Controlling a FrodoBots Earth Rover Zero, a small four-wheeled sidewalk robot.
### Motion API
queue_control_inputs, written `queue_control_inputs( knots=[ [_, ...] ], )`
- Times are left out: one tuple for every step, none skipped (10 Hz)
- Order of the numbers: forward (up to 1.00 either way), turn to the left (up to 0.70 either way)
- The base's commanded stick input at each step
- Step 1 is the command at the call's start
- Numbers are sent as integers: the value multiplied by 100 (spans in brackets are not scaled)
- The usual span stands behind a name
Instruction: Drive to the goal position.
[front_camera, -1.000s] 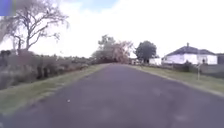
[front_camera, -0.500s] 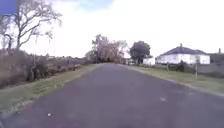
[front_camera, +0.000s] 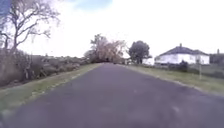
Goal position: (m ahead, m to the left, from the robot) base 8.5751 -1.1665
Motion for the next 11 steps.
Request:
queue_control_inputs(
  knots=[
    [85, 0],
    [85, 0],
    [85, 0],
    [85, 0],
    [85, 0],
    [85, 0],
    [85, 0],
    [85, 0],
    [85, 0],
    [85, 0],
    [85, 0]
  ],
)
